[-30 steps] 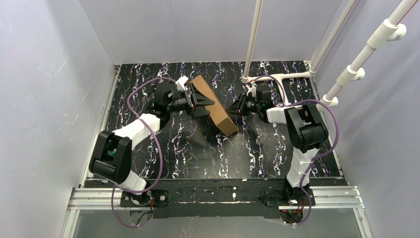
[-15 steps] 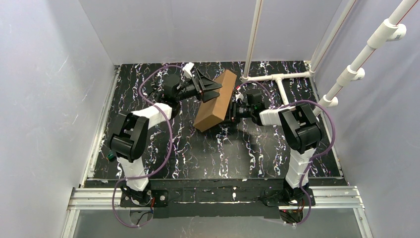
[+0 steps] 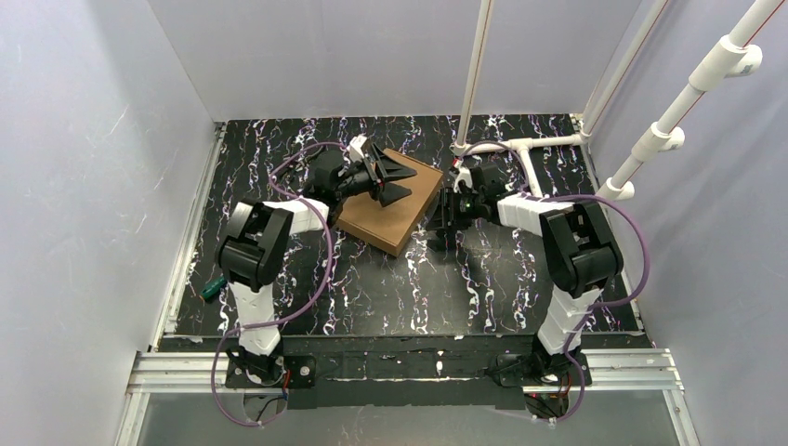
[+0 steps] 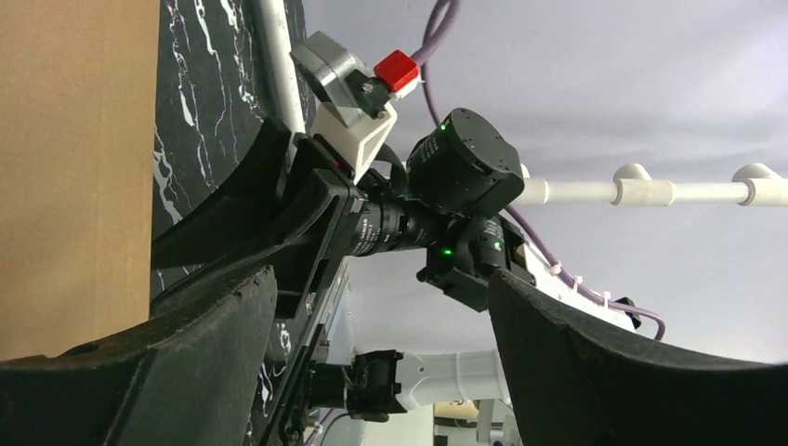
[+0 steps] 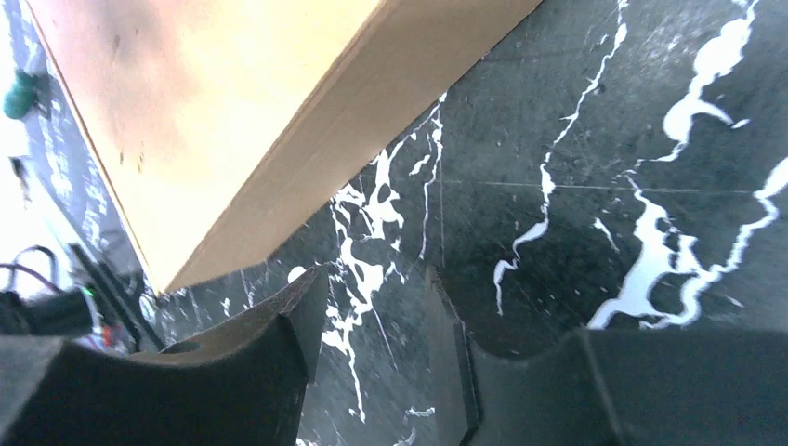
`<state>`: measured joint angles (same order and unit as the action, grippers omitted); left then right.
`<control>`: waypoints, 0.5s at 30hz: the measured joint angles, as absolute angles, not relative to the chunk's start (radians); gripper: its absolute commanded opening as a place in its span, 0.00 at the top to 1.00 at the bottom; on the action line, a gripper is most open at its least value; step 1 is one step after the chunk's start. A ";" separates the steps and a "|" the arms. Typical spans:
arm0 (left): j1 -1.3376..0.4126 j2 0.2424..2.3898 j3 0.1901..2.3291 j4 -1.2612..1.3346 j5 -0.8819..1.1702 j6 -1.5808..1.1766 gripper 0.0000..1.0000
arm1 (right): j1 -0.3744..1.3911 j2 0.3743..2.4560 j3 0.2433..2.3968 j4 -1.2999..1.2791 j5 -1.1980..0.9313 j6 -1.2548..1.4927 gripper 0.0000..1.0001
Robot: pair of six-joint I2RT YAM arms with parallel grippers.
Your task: Fold the paper box
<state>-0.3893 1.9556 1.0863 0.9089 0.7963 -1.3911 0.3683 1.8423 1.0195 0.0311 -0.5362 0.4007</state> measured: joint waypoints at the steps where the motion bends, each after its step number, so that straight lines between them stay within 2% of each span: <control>1: -0.386 1.946 1.081 0.902 0.798 -1.386 0.18 | 0.367 1.835 1.035 -0.006 -0.522 0.360 0.51; 6: -0.334 1.785 1.021 0.722 0.808 -1.261 0.16 | 0.374 1.807 1.098 -0.196 -0.511 0.117 0.53; 9: -0.284 1.610 1.028 0.394 0.730 -1.029 0.09 | 0.402 1.771 1.100 -0.324 -0.498 -0.053 0.50; 11: -0.257 1.493 1.074 0.142 0.628 -0.839 0.02 | 0.434 1.732 1.100 -0.405 -0.487 -0.165 0.43; 15: -0.185 1.272 1.103 -0.142 0.553 -0.609 0.02 | 0.485 1.619 1.113 -0.525 -0.465 -0.349 0.28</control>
<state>-0.1852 1.2720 1.1030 -0.1417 0.5529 -0.6086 0.4854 1.6192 1.1126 -0.5247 -0.4648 -0.3489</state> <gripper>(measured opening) 0.981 0.621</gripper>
